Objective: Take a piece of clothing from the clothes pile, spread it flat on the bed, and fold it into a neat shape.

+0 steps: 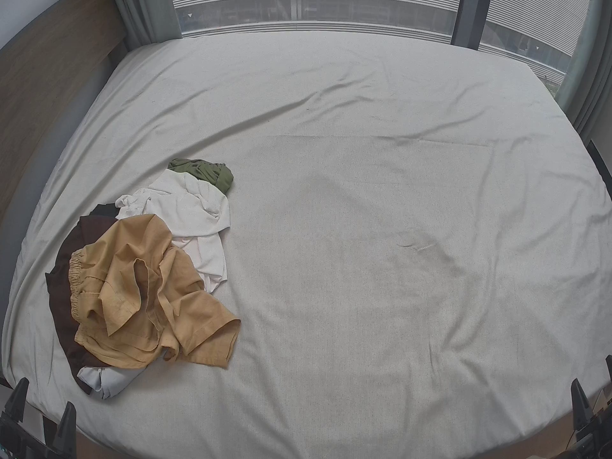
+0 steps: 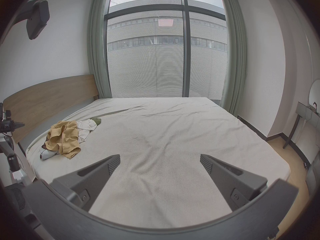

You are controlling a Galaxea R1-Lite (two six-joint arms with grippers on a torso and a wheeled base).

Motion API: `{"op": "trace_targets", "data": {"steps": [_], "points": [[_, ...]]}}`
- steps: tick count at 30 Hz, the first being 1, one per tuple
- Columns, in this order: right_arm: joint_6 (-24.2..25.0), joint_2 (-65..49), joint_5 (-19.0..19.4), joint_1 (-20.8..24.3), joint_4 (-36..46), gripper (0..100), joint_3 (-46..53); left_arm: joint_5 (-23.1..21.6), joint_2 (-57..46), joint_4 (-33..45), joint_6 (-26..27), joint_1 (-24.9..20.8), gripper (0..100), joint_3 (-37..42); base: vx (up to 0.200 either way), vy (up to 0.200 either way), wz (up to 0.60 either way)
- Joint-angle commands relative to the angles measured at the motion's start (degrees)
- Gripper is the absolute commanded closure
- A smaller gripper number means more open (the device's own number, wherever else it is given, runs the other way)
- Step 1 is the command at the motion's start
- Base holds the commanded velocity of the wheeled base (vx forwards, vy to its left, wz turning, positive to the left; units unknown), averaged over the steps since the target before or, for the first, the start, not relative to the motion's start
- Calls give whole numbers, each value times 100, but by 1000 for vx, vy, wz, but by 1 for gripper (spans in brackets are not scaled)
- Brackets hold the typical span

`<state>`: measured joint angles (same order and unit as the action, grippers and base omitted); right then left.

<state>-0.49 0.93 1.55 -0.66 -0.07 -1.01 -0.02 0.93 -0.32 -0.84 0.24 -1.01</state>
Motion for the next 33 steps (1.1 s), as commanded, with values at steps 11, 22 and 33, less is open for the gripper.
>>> {"op": "trace_targets", "data": {"steps": [11,22,33], "points": [[-180,1015,170,75,-1118,0,-391,2,-93,-3,-30,11,0,101,0,0,0],[40,3379,680,830,-1232,0,-1393,2,-93,-3,-30,11,0,101,0,0,0],[1147,5945,979,1569,-2665,0,-2184,2,-93,-3,-39,2,0,101,0,0,0]]}}
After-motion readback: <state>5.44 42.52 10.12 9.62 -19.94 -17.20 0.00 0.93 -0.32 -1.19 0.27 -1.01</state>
